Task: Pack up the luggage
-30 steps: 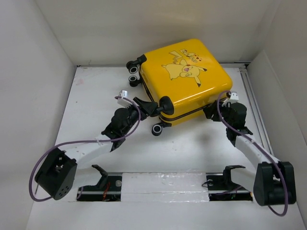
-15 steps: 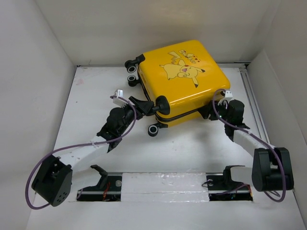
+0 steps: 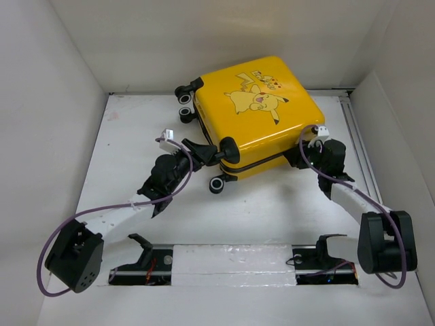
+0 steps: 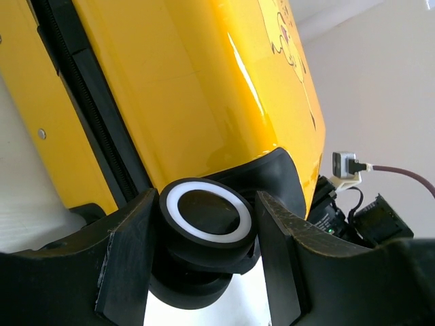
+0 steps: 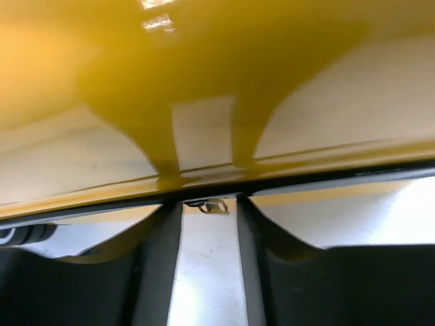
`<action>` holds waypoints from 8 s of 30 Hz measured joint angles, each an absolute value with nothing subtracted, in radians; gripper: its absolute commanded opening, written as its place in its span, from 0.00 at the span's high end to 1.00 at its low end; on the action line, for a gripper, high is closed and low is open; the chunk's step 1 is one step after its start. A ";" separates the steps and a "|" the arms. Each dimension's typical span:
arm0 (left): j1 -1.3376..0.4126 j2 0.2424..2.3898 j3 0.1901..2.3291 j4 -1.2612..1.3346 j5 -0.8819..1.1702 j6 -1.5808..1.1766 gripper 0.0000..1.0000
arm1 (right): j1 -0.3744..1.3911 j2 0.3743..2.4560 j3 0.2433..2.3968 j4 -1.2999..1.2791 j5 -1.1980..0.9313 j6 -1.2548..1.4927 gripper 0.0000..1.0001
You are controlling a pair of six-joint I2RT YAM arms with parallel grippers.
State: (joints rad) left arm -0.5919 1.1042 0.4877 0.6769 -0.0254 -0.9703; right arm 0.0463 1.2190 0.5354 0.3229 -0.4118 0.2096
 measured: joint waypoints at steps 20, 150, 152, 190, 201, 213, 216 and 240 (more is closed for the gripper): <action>-0.587 1.152 0.484 0.722 -0.013 -0.982 1.00 | 0.099 1.278 0.536 0.383 -0.374 0.225 1.00; -0.340 1.306 0.342 1.132 -0.160 -1.264 1.00 | 0.310 1.042 0.342 0.454 -0.252 0.602 1.00; -0.392 1.249 0.334 1.080 -0.258 -1.230 1.00 | 0.346 1.068 0.287 0.582 -0.185 0.649 1.00; -0.441 0.823 0.542 0.476 -0.277 -0.878 0.03 | 0.490 0.831 0.377 0.465 -0.046 0.505 0.23; -0.104 1.006 0.450 0.480 -0.081 -0.943 0.00 | 0.604 0.849 0.462 0.318 -0.081 0.427 0.00; -0.104 1.174 0.585 0.511 -0.026 -0.922 0.00 | 0.616 1.163 0.621 0.313 -0.153 0.404 0.11; -0.104 1.185 0.589 0.512 -0.025 -0.921 0.00 | 0.603 1.176 0.628 0.313 -0.159 0.414 0.17; -0.223 1.233 0.564 0.617 0.208 -0.888 0.06 | 0.088 1.004 0.646 0.149 -0.293 0.437 0.13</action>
